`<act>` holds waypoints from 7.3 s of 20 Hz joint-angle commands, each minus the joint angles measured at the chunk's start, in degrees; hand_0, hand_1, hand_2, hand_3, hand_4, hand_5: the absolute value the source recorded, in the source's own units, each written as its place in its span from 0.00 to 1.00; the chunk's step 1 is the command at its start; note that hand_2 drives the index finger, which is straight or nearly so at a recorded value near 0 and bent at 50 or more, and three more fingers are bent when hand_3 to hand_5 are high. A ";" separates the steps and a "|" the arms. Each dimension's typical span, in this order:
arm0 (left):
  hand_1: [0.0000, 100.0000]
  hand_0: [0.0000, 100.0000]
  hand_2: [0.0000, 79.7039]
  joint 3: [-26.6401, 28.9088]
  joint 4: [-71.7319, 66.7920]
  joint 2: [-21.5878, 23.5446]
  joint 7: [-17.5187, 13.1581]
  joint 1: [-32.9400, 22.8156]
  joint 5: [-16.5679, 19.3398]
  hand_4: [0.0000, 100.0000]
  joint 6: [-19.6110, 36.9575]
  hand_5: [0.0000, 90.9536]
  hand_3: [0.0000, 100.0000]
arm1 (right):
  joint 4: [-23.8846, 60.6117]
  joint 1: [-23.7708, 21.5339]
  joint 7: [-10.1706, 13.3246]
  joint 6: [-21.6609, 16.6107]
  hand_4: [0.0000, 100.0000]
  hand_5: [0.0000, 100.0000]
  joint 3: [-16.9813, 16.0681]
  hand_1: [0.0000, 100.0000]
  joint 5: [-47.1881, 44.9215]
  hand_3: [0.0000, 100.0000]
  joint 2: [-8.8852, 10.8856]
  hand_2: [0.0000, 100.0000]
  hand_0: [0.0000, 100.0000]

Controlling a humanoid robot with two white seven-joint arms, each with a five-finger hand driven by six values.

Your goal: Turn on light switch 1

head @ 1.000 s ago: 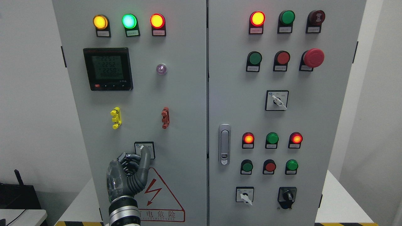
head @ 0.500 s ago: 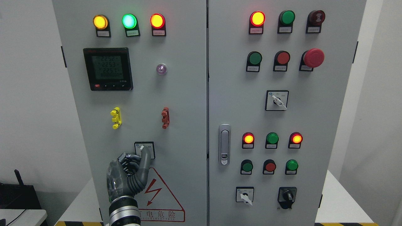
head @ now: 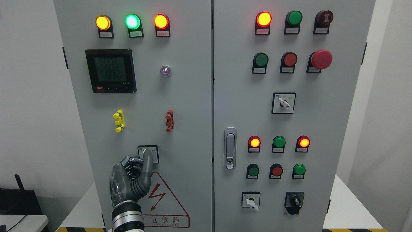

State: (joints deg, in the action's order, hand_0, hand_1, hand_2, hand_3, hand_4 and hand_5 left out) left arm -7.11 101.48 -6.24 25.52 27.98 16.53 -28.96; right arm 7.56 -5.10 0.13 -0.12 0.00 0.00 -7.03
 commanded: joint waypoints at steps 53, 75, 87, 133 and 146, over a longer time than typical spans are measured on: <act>0.15 0.38 0.81 -0.01 0.56 -0.17 -1.08 -0.73 -0.36 0.91 0.75 0.87 0.93 | 0.00 0.00 -0.04 0.03 0.00 0.00 1.14 0.39 -1.49 0.00 0.00 0.00 0.12; 0.20 0.32 0.84 0.86 7.06 0.70 -1.17 -7.67 0.08 0.92 5.40 0.87 0.95 | 0.00 0.00 -0.04 0.03 0.00 0.00 1.14 0.39 -1.49 0.00 0.00 0.00 0.12; 0.22 0.27 0.82 19.12 6.45 1.49 -14.52 -29.09 -0.01 0.93 30.26 0.78 0.96 | 0.00 0.00 -0.04 0.03 0.00 0.00 1.14 0.39 -1.49 0.00 0.00 0.00 0.12; 0.08 0.30 0.00 13.00 -92.25 5.10 -33.16 -37.12 -3.17 0.00 29.31 0.00 0.00 | 0.00 0.00 -0.04 0.03 0.00 0.00 1.14 0.39 -1.49 0.00 0.00 0.00 0.12; 0.02 0.31 0.00 13.96 -92.17 4.13 -33.16 -36.68 -6.51 0.00 29.31 0.00 0.00 | 0.00 0.00 -0.04 0.03 0.00 0.00 1.14 0.39 -1.49 0.00 0.00 0.00 0.12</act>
State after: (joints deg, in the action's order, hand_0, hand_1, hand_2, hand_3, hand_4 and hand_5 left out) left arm 9.68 12.35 -0.45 -7.51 -9.01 11.68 0.29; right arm 7.56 -5.10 0.13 -0.12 0.00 0.00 -7.03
